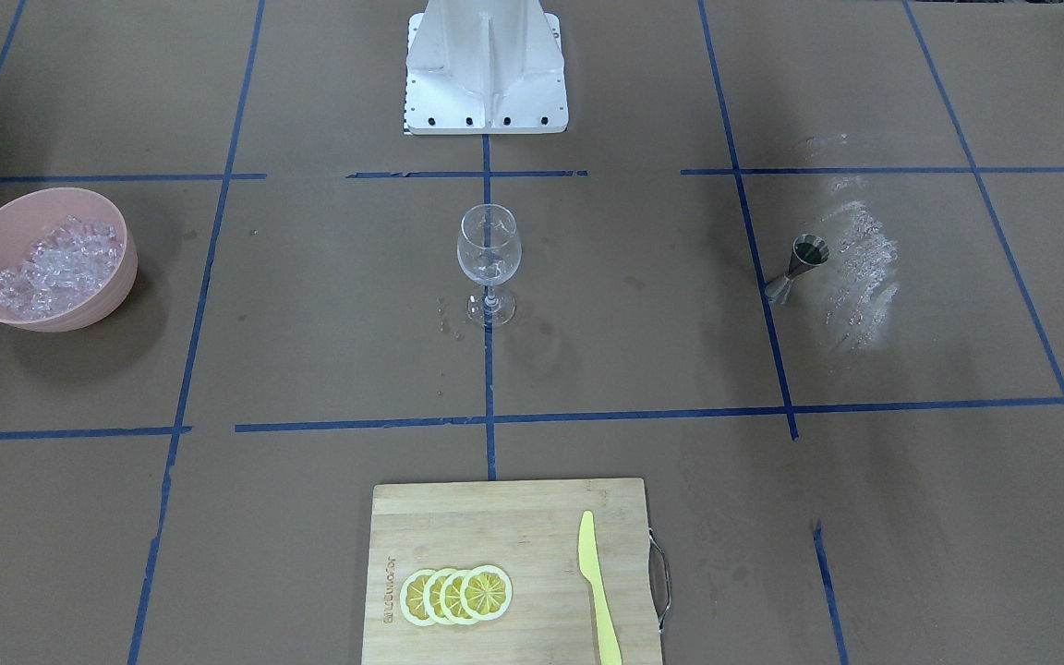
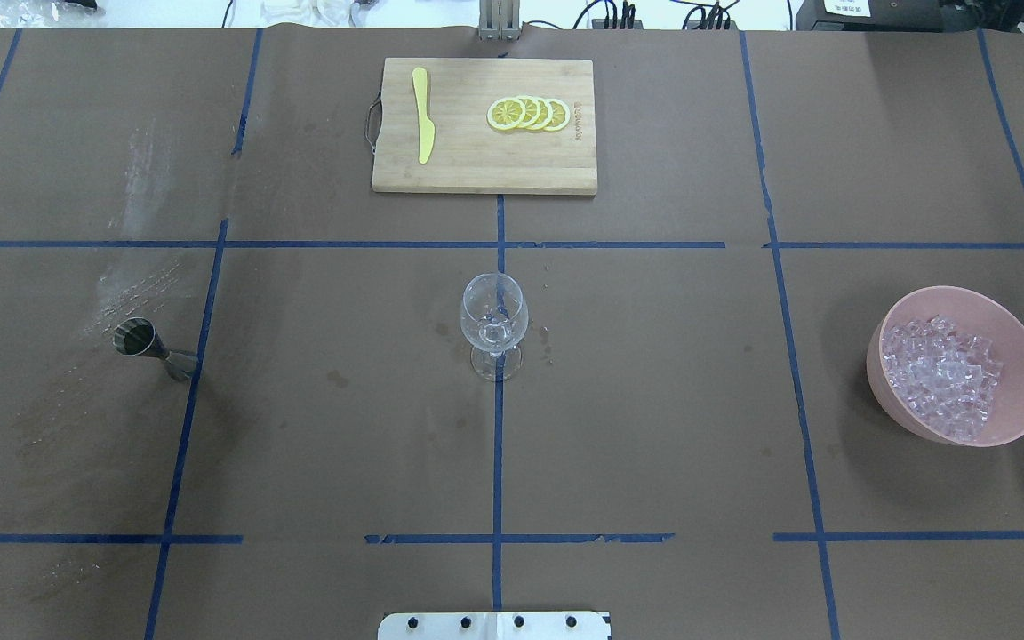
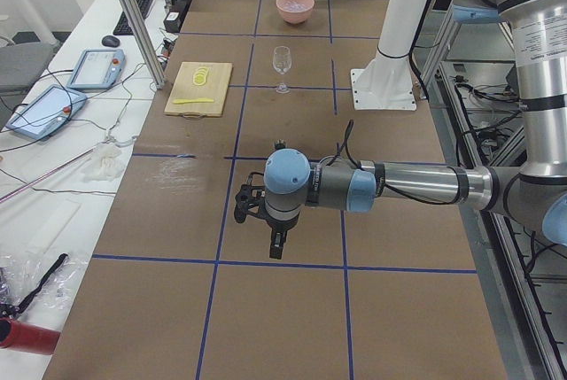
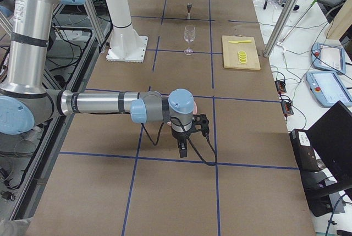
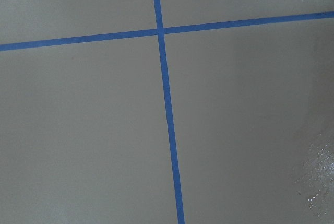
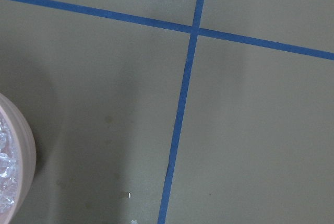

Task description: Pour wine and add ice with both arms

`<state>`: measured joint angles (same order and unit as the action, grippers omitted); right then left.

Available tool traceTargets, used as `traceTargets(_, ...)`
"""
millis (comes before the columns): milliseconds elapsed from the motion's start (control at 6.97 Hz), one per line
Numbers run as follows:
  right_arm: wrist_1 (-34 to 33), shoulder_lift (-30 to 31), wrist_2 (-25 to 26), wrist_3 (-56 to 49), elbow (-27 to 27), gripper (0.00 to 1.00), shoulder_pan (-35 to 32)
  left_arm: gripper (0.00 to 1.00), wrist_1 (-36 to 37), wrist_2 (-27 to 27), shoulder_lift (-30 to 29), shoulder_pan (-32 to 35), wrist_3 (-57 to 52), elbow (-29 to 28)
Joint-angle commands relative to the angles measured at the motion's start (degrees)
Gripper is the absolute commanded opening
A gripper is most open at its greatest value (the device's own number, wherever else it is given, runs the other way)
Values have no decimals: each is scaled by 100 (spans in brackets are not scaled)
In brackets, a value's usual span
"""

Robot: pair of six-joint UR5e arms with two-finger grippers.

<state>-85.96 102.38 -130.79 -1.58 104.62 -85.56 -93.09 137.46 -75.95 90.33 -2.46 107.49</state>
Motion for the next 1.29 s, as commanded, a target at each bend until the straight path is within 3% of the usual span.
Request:
traceTargets(0,9,-8,1,9,5,100,4,100,-7,-18,-17,11,0,113)
traceTargets(287,149,-104,1,0,49,100,-4,100,-25,-18,-25,159,-17,140)
traceTargets(431,498,-105,1,9,76,100,4,100,-260,-392,1,343,-226,280)
traceTargets(574,919,-96,1,26,76,100,-4,100,-610,-1126,-17,336,-246,316)
traceTargets(718,1019,-122,1,26,85,100,4,100,-675,-1143,-234,336,-263,360)
traceTargets(861,1028,-114,-8,26,85,100,5,100,-1058,-1143,-402,327,-272,334)
traceTargets(1005,1028,-113,-17,26,85,100,5,100,-1906,-1125,-447,310,-264,186)
traceTargets(1148,1028,-105,-17,18,102,100,-4,100,-2889,-742,-473,284,-255,-146)
